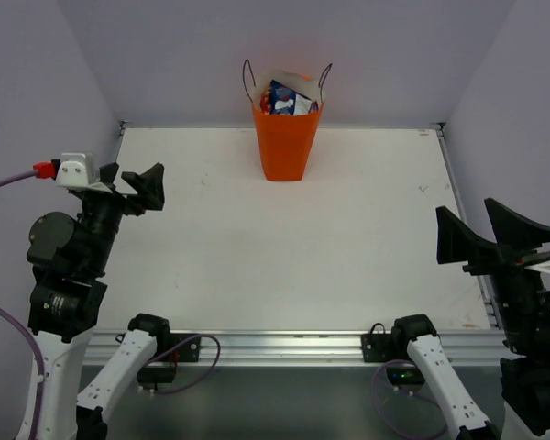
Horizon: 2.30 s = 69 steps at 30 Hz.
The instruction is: Take the snacks out of the paper bag
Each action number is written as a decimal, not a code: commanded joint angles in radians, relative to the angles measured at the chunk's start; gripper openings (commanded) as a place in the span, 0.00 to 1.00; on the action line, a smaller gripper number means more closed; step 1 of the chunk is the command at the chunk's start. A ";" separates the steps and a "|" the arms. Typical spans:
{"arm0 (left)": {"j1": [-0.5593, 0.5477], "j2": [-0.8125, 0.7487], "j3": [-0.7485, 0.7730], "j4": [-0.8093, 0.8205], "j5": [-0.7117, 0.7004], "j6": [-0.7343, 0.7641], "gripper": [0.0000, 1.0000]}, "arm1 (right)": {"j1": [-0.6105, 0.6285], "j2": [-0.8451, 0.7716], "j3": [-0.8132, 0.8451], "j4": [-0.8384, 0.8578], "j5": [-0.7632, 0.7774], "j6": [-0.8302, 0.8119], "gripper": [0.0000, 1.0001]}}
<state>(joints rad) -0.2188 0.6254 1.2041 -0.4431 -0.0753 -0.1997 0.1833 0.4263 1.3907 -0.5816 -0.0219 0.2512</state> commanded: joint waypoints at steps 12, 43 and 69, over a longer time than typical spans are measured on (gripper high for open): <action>-0.007 0.402 0.089 0.144 0.130 -0.158 1.00 | 0.001 0.075 -0.179 0.057 -0.237 0.121 0.99; -0.185 1.553 0.937 0.345 -0.176 -0.076 0.62 | 0.001 0.154 -0.383 0.157 -0.365 0.106 0.99; -0.189 0.906 0.367 0.075 0.160 -0.153 0.00 | -0.001 0.101 -0.375 0.140 -0.349 0.071 0.99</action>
<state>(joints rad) -0.4061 1.7702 1.6691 -0.3882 -0.0360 -0.3325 0.1833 0.5243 0.9833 -0.4568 -0.3763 0.3450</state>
